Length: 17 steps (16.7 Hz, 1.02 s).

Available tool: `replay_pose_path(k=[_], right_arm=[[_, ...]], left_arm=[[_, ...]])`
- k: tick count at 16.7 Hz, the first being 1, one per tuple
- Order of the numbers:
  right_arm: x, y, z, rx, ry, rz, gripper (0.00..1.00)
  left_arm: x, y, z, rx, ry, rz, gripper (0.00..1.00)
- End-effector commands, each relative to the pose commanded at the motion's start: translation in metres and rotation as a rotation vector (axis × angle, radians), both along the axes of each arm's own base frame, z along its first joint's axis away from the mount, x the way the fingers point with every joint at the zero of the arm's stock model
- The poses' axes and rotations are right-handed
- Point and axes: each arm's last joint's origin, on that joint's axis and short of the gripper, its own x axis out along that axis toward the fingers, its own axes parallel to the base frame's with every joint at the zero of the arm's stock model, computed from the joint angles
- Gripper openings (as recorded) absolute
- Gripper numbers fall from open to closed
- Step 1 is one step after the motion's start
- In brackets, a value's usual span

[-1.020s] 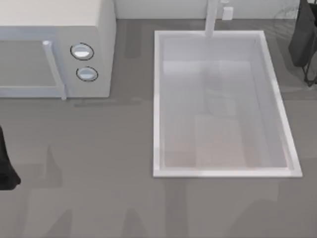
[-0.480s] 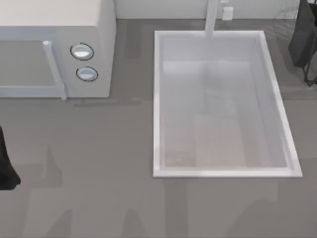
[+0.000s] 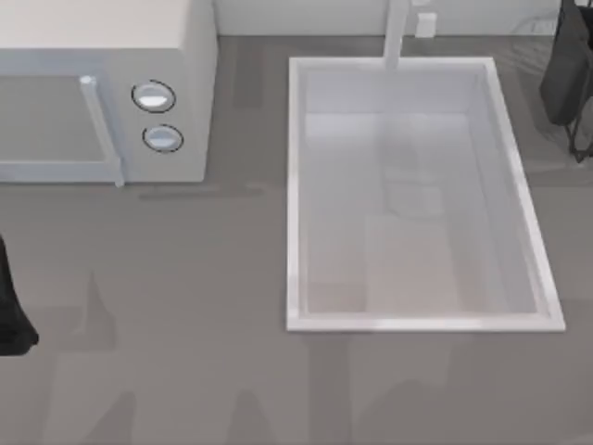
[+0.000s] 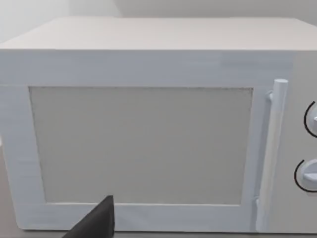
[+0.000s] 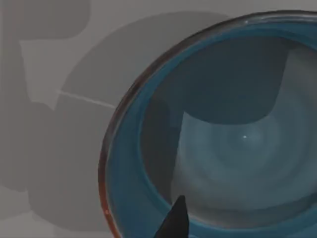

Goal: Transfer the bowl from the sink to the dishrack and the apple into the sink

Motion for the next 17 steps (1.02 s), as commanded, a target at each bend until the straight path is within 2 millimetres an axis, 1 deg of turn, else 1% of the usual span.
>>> replay_pose_path(k=[2,3,4,9,11,13,15,17], right_arm=[[-0.002,0.001,0.019,-0.003,-0.011,0.002,0.0],[-0.003,0.002,0.025,-0.005,-0.018,0.003,0.0],[-0.003,0.002,0.028,-0.006,-0.022,0.003,0.0],[-0.001,0.003,0.026,-0.011,-0.025,0.009,0.0],[0.006,0.009,0.023,-0.041,-0.06,0.034,0.0],[0.017,0.019,0.019,-0.09,-0.124,0.068,0.0],[0.032,0.033,0.013,-0.152,-0.218,0.105,0.0],[0.048,0.052,0.007,-0.216,-0.339,0.139,0.0]], left_arm=[[0.0,0.0,0.0,0.0,0.0,0.0,1.0],[0.0,0.0,0.0,0.0,0.0,0.0,1.0],[0.0,0.0,0.0,0.0,0.0,0.0,1.0],[0.0,0.0,0.0,0.0,0.0,0.0,1.0],[0.0,0.0,0.0,0.0,0.0,0.0,1.0],[0.0,0.0,0.0,0.0,0.0,0.0,1.0],[0.0,0.0,0.0,0.0,0.0,0.0,1.0],[0.0,0.0,0.0,0.0,0.0,0.0,1.0]])
